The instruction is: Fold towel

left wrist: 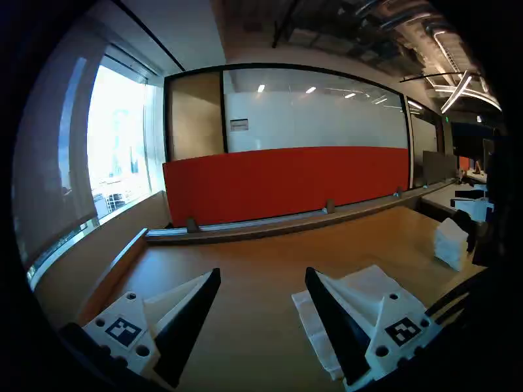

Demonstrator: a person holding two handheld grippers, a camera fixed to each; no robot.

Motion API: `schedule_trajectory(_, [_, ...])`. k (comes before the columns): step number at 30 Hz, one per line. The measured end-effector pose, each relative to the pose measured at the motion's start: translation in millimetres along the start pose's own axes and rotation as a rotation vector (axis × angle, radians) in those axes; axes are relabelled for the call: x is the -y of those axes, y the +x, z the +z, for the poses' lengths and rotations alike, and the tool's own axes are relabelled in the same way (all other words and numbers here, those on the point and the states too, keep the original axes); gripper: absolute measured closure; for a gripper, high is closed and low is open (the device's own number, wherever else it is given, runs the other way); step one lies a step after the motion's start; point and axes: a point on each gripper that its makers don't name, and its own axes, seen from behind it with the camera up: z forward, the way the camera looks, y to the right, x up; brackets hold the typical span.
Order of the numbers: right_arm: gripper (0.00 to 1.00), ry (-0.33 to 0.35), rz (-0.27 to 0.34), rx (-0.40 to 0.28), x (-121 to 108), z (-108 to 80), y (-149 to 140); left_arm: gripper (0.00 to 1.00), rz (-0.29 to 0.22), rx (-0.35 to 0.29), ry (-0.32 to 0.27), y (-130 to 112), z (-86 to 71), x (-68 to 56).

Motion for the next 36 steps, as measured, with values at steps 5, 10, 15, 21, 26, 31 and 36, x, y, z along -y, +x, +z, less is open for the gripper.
schedule_trajectory(5, [0.00,0.081,-0.056,0.081,13.0,-6.6,-7.1,0.04,0.014,0.054,-0.062,-3.2,-2.6,-14.4])
schedule_trajectory(10, [0.00,0.148,-0.102,0.141,24.0,-13.1,-12.5,0.04,0.039,0.104,-0.136,-9.1,-8.5,-34.2])
schedule_trajectory(15, [0.00,0.191,-0.139,0.182,32.8,-17.0,-17.5,0.04,0.065,0.153,-0.189,-19.3,-14.5,-48.9])
schedule_trajectory(21, [0.00,0.238,-0.158,0.212,44.9,-20.1,-28.2,0.04,0.061,0.190,-0.211,-35.4,-17.2,-58.5])
schedule_trajectory(26, [0.00,0.265,-0.167,0.246,52.4,-21.8,-45.3,0.04,0.067,0.228,-0.226,-55.2,-19.0,-65.2])
schedule_trajectory(31, [0.00,0.281,-0.181,0.282,57.6,-23.6,-67.9,0.04,0.078,0.265,-0.246,-75.5,-19.4,-71.6])
schedule_trajectory(36, [0.00,0.294,-0.186,0.324,62.7,-26.5,-94.5,0.04,0.084,0.306,-0.263,-97.9,-18.8,-77.6])
